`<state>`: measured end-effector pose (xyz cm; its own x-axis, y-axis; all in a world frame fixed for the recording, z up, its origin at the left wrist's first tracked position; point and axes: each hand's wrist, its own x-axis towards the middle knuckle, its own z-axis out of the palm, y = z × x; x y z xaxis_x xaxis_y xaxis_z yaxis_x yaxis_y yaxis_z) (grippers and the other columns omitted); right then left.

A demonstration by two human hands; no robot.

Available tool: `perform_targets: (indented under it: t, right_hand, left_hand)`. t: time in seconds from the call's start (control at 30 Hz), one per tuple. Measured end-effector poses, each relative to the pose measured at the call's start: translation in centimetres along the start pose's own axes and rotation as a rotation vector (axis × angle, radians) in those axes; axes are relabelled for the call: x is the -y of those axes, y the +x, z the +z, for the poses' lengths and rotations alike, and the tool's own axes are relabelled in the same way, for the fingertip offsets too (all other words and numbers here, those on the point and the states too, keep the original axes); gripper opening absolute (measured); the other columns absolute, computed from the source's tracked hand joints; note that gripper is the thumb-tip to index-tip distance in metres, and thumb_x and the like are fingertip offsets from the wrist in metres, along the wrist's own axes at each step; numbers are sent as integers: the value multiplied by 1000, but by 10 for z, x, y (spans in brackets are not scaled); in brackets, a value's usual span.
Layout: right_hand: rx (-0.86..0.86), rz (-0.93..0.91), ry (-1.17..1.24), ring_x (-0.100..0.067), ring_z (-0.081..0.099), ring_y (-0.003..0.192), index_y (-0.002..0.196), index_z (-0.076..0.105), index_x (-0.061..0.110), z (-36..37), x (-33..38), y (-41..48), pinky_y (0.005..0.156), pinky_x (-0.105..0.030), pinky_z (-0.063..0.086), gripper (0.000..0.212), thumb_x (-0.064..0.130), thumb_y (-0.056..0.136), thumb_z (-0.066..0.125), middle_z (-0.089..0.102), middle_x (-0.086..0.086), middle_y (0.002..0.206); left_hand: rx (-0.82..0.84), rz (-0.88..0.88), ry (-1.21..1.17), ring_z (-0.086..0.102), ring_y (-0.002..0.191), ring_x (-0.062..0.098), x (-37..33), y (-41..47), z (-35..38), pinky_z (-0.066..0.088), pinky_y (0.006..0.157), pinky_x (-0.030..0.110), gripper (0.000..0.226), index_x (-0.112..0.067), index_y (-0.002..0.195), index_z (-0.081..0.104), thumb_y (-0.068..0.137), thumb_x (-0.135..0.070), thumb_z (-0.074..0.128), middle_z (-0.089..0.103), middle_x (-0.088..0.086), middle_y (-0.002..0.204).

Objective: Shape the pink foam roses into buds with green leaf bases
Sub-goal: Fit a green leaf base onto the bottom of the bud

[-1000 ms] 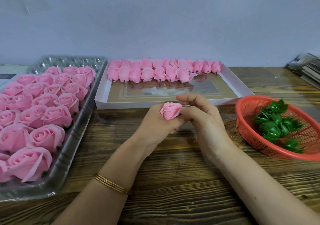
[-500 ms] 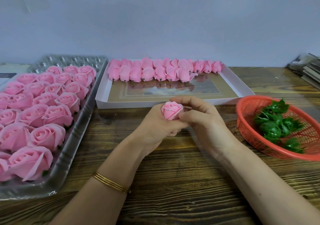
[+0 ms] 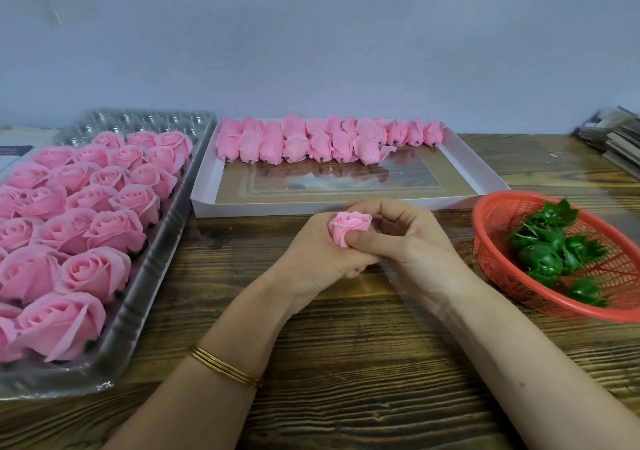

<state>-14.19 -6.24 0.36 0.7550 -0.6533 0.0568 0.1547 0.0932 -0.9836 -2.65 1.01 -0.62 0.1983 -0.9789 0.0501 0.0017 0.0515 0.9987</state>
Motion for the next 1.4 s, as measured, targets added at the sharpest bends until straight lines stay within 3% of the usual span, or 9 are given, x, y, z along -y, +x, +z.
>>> perform_targets:
  t: [0.07,0.23,0.43,0.6,0.97,1.07,1.2,1.27,1.4]
  right_hand:
    - [-1,-23,-4,-34,59,65,85,73,6,1,0,0,60,-36,55,21,0,66,79,70,-15,85]
    - [-62,-79,-24,-20,68,91,76,76,17,3,-3,0,89,-36,54,21,0,65,78,74,3,89]
    - [-131,-76,1,-27,60,70,86,69,4,4,-5,1,58,-32,52,19,-8,72,74,70,-11,81]
    - [-167,-86,4,-27,54,56,91,64,-7,4,-6,3,57,-32,45,16,-10,77,72,66,-21,82]
    - [-216,-152,-119,-6,62,53,81,66,3,8,-4,1,49,-18,51,17,-11,74,74,69,6,66]
    - [-219,-123,-109,-9,63,51,81,65,4,9,-3,0,47,-20,51,18,-11,76,73,69,4,65]
    - [-168,-52,16,-31,60,65,93,66,2,4,0,3,57,-34,50,19,5,75,72,64,-15,72]
    - [-176,-24,72,-27,58,78,94,70,9,-1,4,5,68,-35,47,23,15,72,68,62,-11,79]
    - [-85,7,88,-17,62,80,82,77,16,-3,10,5,68,-26,52,10,20,73,76,70,-4,83]
  left_hand:
    - [-29,17,32,47,51,7,2,0,0,41,50,17,30,-14,62,61,78,12,64,52,-2,54]
    - [-60,95,46,54,54,-3,1,0,0,43,56,10,18,-8,76,69,77,10,68,62,-13,57]
    - [-194,63,-19,61,61,4,7,3,4,48,55,17,16,-16,78,73,77,0,76,69,-4,69]
    - [-215,90,-59,60,59,8,8,5,8,47,50,18,20,-22,79,72,82,-2,74,69,-3,71]
    - [-262,112,38,60,63,-3,16,8,8,44,56,12,8,-22,90,73,84,-18,75,72,-10,76]
    - [-184,98,-30,59,63,1,15,8,8,44,53,15,8,-21,93,73,88,-18,68,71,-5,79]
    - [-65,56,-46,44,51,4,14,9,8,35,45,14,15,-12,100,69,89,-17,61,52,-8,58]
    - [5,52,-81,38,49,4,13,8,9,32,45,14,14,-6,90,59,91,-20,63,45,-8,57]
    - [80,66,-76,37,46,5,10,5,13,31,45,15,22,-19,73,54,91,-12,65,43,-8,52]
